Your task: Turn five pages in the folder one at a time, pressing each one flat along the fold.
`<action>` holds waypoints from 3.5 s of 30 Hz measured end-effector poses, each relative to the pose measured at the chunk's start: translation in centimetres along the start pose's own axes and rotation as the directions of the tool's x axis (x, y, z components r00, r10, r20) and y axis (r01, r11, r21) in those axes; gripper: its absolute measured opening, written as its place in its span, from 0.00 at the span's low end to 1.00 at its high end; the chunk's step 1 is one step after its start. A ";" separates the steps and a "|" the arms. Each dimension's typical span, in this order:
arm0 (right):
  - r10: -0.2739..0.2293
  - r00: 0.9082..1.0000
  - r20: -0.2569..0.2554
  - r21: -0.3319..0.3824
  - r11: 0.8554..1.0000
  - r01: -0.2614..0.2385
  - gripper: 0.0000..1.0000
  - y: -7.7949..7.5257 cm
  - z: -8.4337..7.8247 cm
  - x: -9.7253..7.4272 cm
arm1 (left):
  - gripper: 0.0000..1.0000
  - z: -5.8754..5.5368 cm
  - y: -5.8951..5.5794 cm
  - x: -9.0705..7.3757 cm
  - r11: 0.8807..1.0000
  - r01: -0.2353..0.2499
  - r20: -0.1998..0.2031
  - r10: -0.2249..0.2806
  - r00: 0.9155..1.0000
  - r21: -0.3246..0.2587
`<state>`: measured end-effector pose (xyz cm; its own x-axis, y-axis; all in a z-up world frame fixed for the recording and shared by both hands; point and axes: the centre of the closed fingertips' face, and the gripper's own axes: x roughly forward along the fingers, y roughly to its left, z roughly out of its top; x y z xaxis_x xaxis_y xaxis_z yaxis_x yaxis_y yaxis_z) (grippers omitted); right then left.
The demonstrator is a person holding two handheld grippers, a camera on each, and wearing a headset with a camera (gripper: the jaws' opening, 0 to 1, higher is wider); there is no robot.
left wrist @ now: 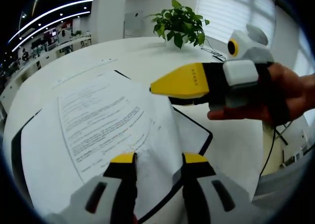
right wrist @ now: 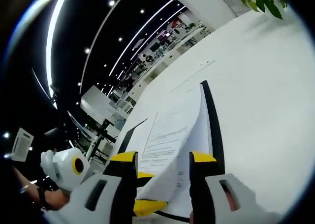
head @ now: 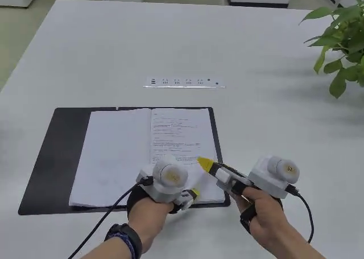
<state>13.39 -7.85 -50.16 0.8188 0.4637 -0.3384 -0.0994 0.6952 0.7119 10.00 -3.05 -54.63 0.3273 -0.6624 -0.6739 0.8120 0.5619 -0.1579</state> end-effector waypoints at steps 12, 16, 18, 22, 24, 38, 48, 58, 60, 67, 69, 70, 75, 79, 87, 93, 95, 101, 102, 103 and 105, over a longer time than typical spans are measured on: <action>0.032 0.999 -0.005 0.037 0.999 -0.032 0.23 1.1 -1.4 -2.1 | 0.59 -1.0 -1.3 -2.1 0.997 0.000 -0.025 -0.002 1.000 -0.072; 0.028 0.999 -0.022 0.028 0.999 -0.028 0.20 1.3 -2.4 -2.5 | 0.59 -1.2 -0.5 -3.1 0.999 -0.039 -0.012 0.039 0.999 -0.002; 0.027 0.999 -0.024 0.031 0.999 -0.026 0.19 1.3 -2.6 -2.6 | 0.60 -1.4 -0.2 -3.5 0.999 -0.047 -0.021 0.047 0.999 0.004; 0.003 0.999 -0.036 -0.012 1.000 -0.003 0.12 1.0 -2.8 -2.6 | 0.61 -1.7 -0.3 -4.5 0.999 -0.052 -0.013 0.052 0.999 -0.013; 0.002 0.999 -0.042 -0.018 1.000 -0.003 0.09 1.1 -2.8 -2.6 | 0.62 -2.2 -0.6 -5.0 0.998 -0.051 -0.030 0.052 0.998 0.040; -0.015 1.000 0.002 0.029 0.999 0.015 0.00 1.7 -1.8 -2.1 | 0.64 -2.4 0.9 -9.0 0.995 -0.102 0.005 0.102 0.995 0.002; -0.005 1.000 0.019 0.034 0.999 0.004 0.00 2.9 -1.2 -1.9 | 0.66 -2.0 1.9 -11.3 0.991 -0.133 0.042 0.134 0.990 -0.010; 0.021 0.999 0.029 0.016 1.000 -0.021 0.00 5.0 -0.4 -1.0 | 0.67 -1.2 2.9 -13.9 0.986 -0.160 0.091 0.163 0.982 -0.037; 0.028 0.999 0.029 0.007 1.000 -0.028 0.00 5.5 -0.3 -0.7 | 0.67 -1.3 3.2 -14.3 0.985 -0.167 0.095 0.170 0.981 -0.037; 0.050 0.998 0.028 -0.002 0.999 -0.050 0.00 7.2 -0.3 0.5 | 0.67 -1.8 4.2 -16.0 0.981 -0.188 0.110 0.193 0.975 -0.058; 0.058 0.998 0.024 -0.006 0.998 -0.058 0.00 7.8 -0.4 0.9 | 0.68 -1.9 4.5 -16.5 0.979 -0.193 0.113 0.199 0.973 -0.062; 0.061 0.998 0.023 -0.008 0.998 -0.060 0.00 8.0 -0.4 1.1 | 0.68 -2.0 4.6 -16.7 0.979 -0.195 0.114 0.201 0.973 -0.062; 0.081 0.997 0.014 -0.017 0.997 -0.081 0.00 9.2 -0.7 2.2 | 0.68 -1.7 5.5 -18.3 0.974 -0.210 0.137 0.219 0.966 -0.080; 0.096 0.995 0.006 -0.021 0.995 -0.095 0.00 10.2 -1.0 3.1 | 0.68 -2.0 5.9 -19.4 0.970 -0.226 0.148 0.237 0.960 -0.087; 0.115 0.993 -0.022 -0.028 0.993 -0.115 0.00 11.9 -2.3 4.6 | 0.69 -2.3 6.1 -20.8 0.967 -0.215 0.184 0.238 0.954 -0.136; 0.136 0.989 -0.053 -0.029 0.990 -0.138 0.00 13.6 -3.6 6.1 | 0.69 -2.7 6.3 -21.6 0.962 -0.211 0.201 0.244 0.949 -0.173; 0.142 0.988 -0.064 -0.029 0.989 -0.145 0.00 14.1 -4.0 6.5 | 0.69 -3.1 6.5 -21.8 0.961 -0.215 0.195 0.248 0.949 -0.174; 0.162 0.982 -0.097 -0.034 0.986 -0.166 0.00 15.3 -5.2 7.7 | 0.69 -4.0 7.1 -23.2 0.951 -0.233 0.199 0.273 0.941 -0.203; 0.164 0.981 -0.102 -0.034 0.985 -0.168 0.00 15.4 -5.4 7.8 | 0.69 -4.2 7.3 -23.3 0.949 -0.239 0.196 0.279 0.940 -0.207; 0.167 0.980 -0.111 -0.035 0.984 -0.172 0.00 15.7 -5.7 8.0 | 0.69 -4.6 7.6 -23.5 0.945 -0.243 0.195 0.286 0.938 -0.220; 0.171 0.977 -0.123 -0.037 0.983 -0.177 0.00 15.9 -6.1 8.3 | 0.70 -5.2 8.2 -24.1 0.940 -0.250 0.195 0.296 0.935 -0.232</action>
<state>15.17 10.44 -45.44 0.7138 0.6400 -0.2844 -0.2637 0.6218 0.7375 6.24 20.06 -43.48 0.6409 -0.5493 -0.5363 0.5694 0.8087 -0.1478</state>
